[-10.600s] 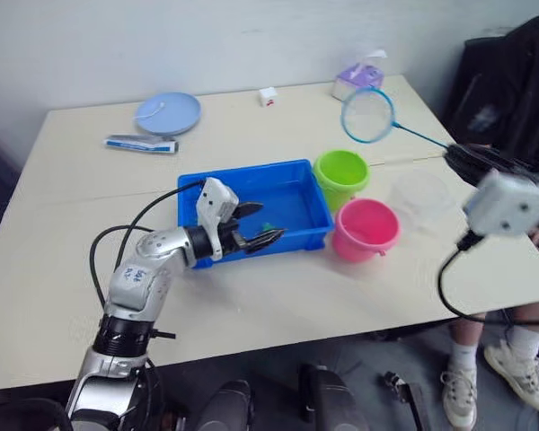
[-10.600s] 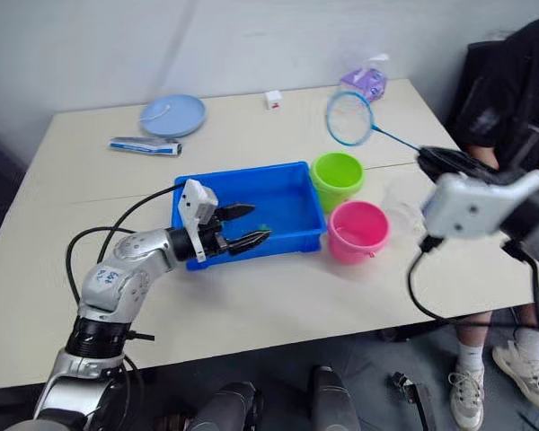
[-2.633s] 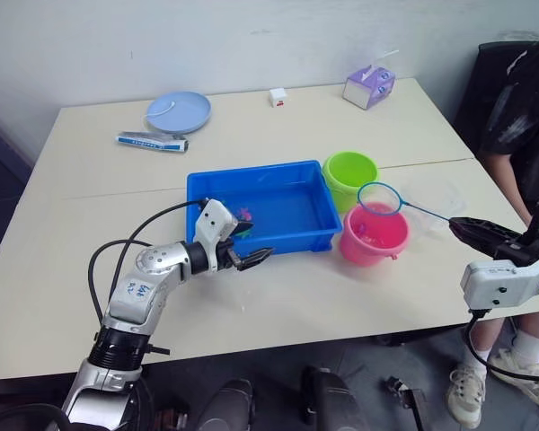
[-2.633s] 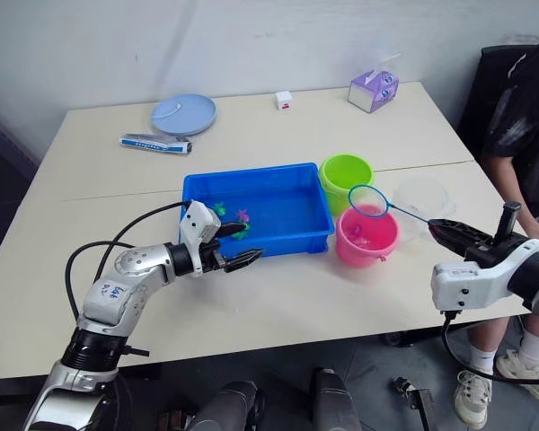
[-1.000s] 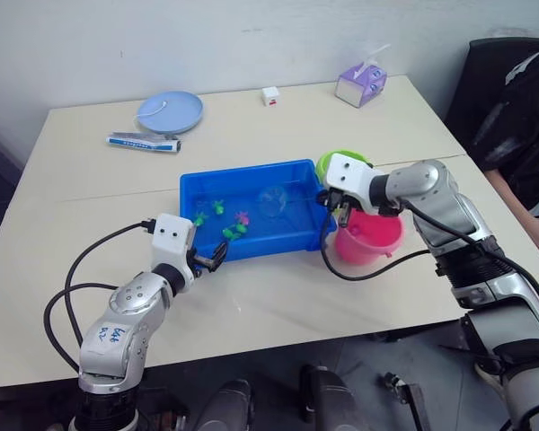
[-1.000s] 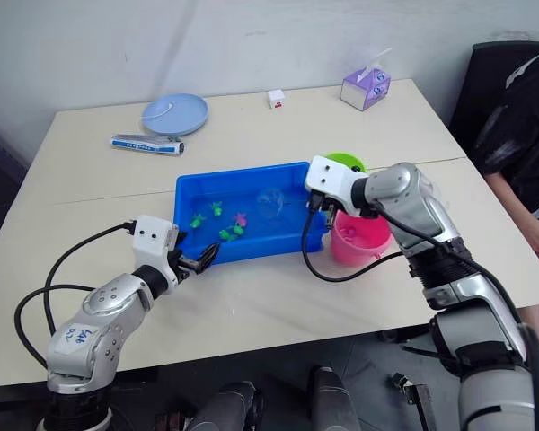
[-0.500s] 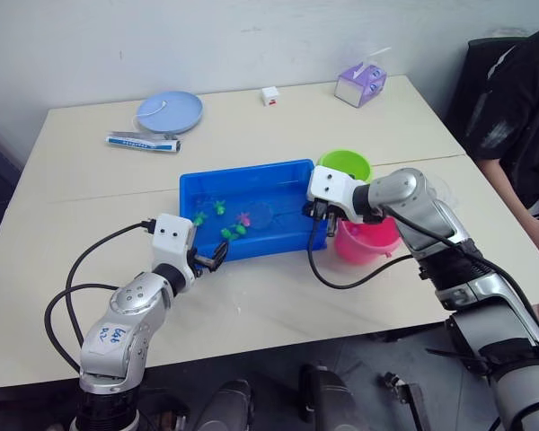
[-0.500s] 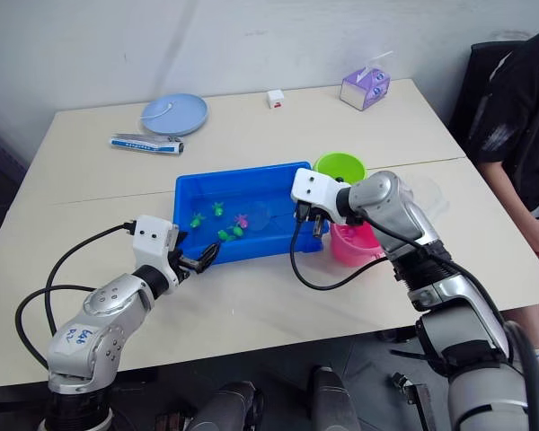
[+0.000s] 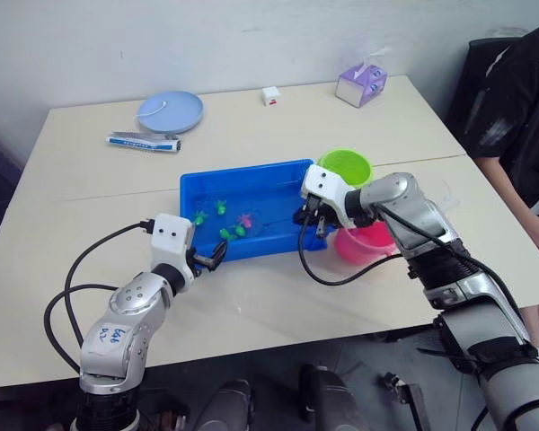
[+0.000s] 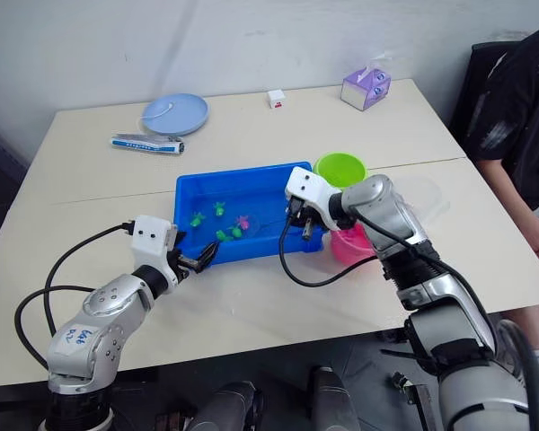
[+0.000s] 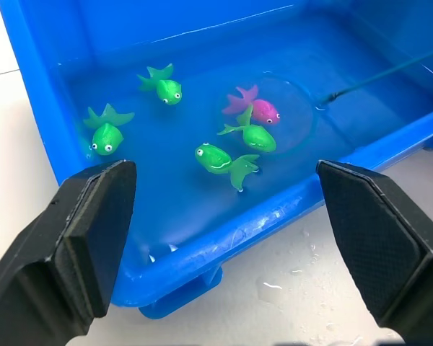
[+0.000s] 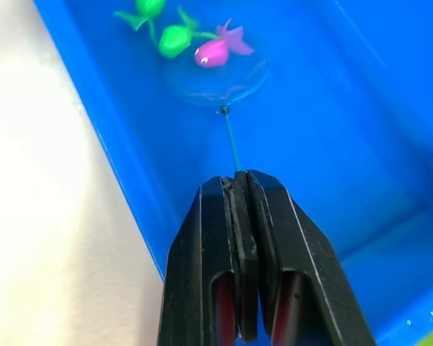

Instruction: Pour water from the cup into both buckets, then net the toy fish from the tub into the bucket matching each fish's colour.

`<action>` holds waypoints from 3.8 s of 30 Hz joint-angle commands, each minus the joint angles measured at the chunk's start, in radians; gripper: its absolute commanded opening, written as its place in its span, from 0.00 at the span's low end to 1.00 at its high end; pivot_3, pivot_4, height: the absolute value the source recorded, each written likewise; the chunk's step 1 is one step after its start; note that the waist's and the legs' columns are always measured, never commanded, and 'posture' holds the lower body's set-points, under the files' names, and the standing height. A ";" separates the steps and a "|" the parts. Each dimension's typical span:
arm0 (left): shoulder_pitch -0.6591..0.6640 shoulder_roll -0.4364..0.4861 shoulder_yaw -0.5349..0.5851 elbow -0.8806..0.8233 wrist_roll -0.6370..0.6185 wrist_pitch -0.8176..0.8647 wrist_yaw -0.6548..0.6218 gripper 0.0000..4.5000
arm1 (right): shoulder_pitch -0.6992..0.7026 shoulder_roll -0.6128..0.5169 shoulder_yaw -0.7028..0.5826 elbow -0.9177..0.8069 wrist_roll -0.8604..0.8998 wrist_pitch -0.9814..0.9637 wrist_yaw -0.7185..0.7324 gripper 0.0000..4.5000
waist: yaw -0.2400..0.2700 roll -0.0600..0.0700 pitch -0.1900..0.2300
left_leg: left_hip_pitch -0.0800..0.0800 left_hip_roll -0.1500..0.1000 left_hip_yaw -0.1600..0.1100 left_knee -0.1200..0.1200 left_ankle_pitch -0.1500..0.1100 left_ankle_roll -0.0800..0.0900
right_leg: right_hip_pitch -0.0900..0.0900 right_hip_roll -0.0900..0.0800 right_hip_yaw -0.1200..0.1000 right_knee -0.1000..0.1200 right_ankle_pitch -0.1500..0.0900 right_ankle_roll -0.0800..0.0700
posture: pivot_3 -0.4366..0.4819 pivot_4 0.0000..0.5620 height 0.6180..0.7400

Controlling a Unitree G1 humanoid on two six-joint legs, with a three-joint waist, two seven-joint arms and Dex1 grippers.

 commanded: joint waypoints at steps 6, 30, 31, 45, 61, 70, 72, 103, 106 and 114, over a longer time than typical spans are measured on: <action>-0.007 0.007 0.005 -0.037 -0.001 -0.006 -0.008 0.95 | -0.017 -0.045 -0.035 -0.028 0.012 0.000 -0.004 0.17 | 0.000 0.000 0.000 | 0.000 0.000 0.000 0.000 0.000 0.000 | 0.000 0.000 0.000 0.000 0.000 0.000 | 0.48 0.27 1.00; -0.039 0.018 -0.011 -0.012 0.000 -0.012 -0.040 0.95 | -0.077 -0.081 -0.136 -0.103 0.177 0.356 -0.005 0.17 | 0.002 0.000 0.000 | -0.001 0.000 0.000 0.000 0.000 0.000 | 0.000 0.000 0.000 0.000 0.000 0.000 | 0.48 0.27 1.00; -0.042 0.020 -0.012 -0.010 0.000 -0.014 -0.044 0.95 | -0.078 -0.086 -0.139 -0.109 0.182 0.364 -0.008 0.17 | 0.002 0.000 0.000 | -0.001 0.000 0.000 0.000 0.000 0.000 | 0.000 0.000 0.000 -0.001 0.000 0.000 | 0.48 0.27 1.00; -0.066 0.020 -0.023 0.011 0.005 -0.014 -0.058 0.95 | 0.026 -0.143 -0.070 -0.112 0.106 0.144 -0.058 0.17 | 0.001 0.000 0.000 | -0.001 0.000 0.000 -0.001 0.000 0.000 | -0.001 0.000 0.000 -0.001 0.000 0.000 | 0.48 0.27 1.00; -0.061 0.006 -0.026 -0.001 0.004 -0.007 -0.037 0.95 | 0.030 -0.091 -0.026 -0.094 0.076 0.090 -0.051 0.17 | 0.001 0.000 0.000 | -0.001 0.000 0.000 -0.001 0.000 0.000 | 0.000 0.000 0.000 -0.001 0.000 0.000 | 0.48 0.27 1.00; -0.051 -0.002 -0.027 -0.013 0.003 -0.004 -0.024 0.95 | 0.036 -0.065 -0.017 -0.096 0.078 0.096 -0.052 0.17 | 0.001 0.000 0.000 | -0.001 0.000 0.000 -0.001 0.000 0.000 | 0.000 0.000 0.000 -0.001 0.000 0.000 | 0.48 0.27 1.00; -0.048 -0.004 -0.027 -0.015 0.003 -0.004 -0.022 0.95 | 0.036 -0.058 -0.015 -0.097 0.080 0.101 -0.052 0.17 | 0.001 0.000 0.000 | -0.001 0.000 0.000 -0.001 0.000 0.000 | 0.000 0.000 0.000 -0.001 0.000 0.000 | 0.48 0.27 1.00; -0.058 0.024 -0.041 0.010 -0.007 -0.039 -0.085 0.95 | -0.020 -0.101 -0.218 -0.310 0.294 0.437 -0.112 0.17 | 0.002 0.000 0.000 | -0.001 0.000 -0.001 -0.002 0.000 0.000 | -0.001 0.000 0.000 -0.001 0.000 0.000 | 0.48 0.27 1.00; -0.076 0.035 -0.054 0.021 -0.016 -0.058 -0.127 0.95 | 0.011 -0.148 -0.291 -0.445 0.371 0.524 -0.111 0.17 | 0.004 0.000 0.000 | -0.001 0.000 -0.001 -0.002 0.000 0.000 | -0.001 0.000 0.000 -0.001 0.000 0.000 | 0.48 0.27 1.00; -0.126 0.098 -0.071 0.083 -0.014 -0.111 -0.227 0.95 | 0.085 -0.196 -0.477 -0.701 0.546 0.727 -0.189 0.17 | 0.006 0.000 0.000 | -0.001 0.000 -0.001 -0.002 0.000 0.000 | 0.000 -0.001 0.000 -0.002 0.000 0.000 | 0.48 0.27 1.00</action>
